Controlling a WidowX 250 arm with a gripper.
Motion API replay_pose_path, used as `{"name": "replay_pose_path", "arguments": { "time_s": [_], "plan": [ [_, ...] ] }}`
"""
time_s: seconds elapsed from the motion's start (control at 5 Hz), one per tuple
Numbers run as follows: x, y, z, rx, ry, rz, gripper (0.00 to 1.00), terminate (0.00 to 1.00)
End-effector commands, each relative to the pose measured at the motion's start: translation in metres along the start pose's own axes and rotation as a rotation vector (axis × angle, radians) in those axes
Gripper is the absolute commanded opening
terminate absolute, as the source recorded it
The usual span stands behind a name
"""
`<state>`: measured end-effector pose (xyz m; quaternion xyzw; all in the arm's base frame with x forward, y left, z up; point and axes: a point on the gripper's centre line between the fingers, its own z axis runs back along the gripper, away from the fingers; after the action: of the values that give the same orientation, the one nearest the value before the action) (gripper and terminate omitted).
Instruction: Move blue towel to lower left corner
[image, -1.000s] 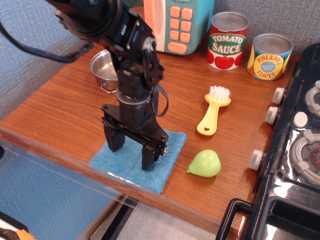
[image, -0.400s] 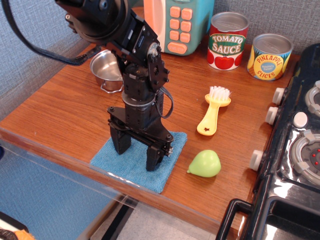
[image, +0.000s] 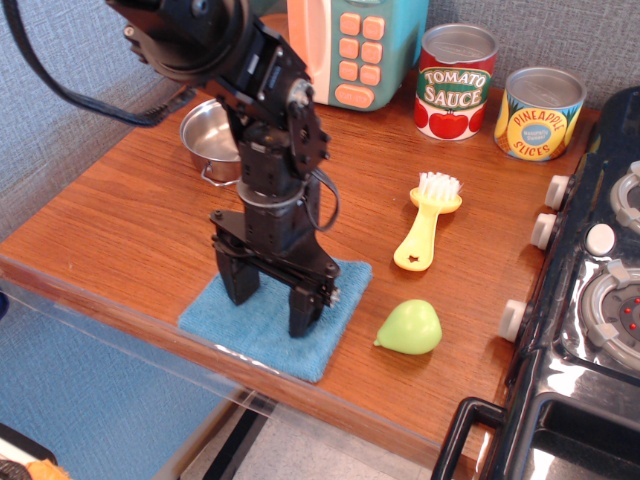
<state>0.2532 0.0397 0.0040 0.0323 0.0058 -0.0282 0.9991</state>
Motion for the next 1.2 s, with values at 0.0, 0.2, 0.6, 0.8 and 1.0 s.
{"name": "replay_pose_path", "arguments": {
  "time_s": [0.0,0.2,0.6,0.8,1.0],
  "plan": [
    [-0.016,0.085,-0.001,0.039,0.009,0.170,1.00,0.00],
    [-0.016,0.120,0.001,0.053,0.018,0.148,1.00,0.00],
    [-0.010,0.161,0.006,0.030,0.030,0.093,1.00,0.00],
    [-0.009,0.154,0.007,0.002,0.024,0.020,1.00,0.00],
    [-0.005,0.142,0.028,-0.038,-0.053,-0.041,1.00,0.00]
  ]
}}
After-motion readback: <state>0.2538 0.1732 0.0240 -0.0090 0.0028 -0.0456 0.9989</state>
